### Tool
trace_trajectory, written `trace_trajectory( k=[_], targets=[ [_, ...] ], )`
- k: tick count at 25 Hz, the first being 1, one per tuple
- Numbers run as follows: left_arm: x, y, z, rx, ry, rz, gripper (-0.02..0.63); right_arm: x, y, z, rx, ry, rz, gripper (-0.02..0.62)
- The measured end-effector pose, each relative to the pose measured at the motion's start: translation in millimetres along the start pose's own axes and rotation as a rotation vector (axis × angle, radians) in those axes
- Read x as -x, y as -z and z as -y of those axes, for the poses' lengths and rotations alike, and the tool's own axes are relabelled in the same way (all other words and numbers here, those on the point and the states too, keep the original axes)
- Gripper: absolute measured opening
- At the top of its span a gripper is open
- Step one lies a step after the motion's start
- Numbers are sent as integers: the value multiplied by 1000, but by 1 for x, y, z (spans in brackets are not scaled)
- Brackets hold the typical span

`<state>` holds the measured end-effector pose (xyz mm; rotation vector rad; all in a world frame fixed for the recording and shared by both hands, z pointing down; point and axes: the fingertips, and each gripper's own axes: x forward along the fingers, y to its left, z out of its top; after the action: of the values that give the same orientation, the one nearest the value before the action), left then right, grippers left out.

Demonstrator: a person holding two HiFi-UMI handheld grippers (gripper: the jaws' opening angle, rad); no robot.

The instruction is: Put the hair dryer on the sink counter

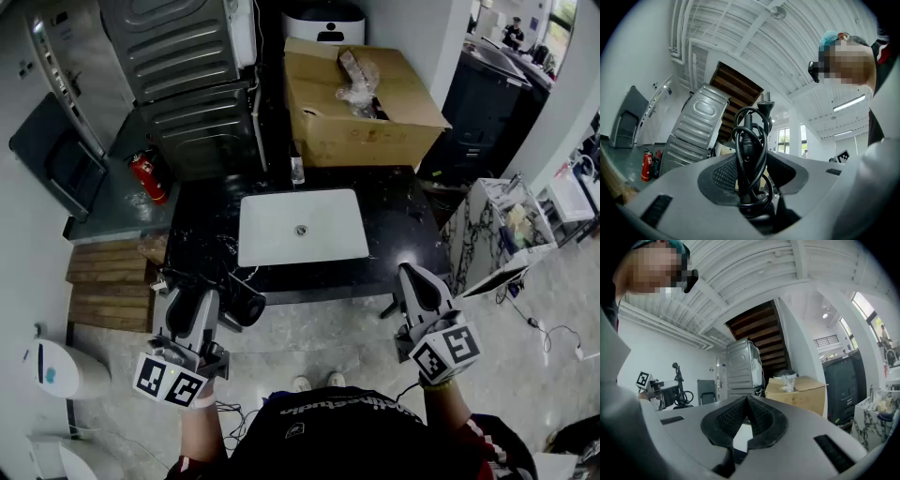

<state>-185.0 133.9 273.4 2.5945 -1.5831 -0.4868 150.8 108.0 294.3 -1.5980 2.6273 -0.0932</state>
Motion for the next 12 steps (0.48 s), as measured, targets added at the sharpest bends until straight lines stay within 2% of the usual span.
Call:
trace_trajectory(
  k=[12],
  targets=[
    [4,-3,6,21,-6,7,196,2,-1,-3,16,-20,4,38]
  ],
)
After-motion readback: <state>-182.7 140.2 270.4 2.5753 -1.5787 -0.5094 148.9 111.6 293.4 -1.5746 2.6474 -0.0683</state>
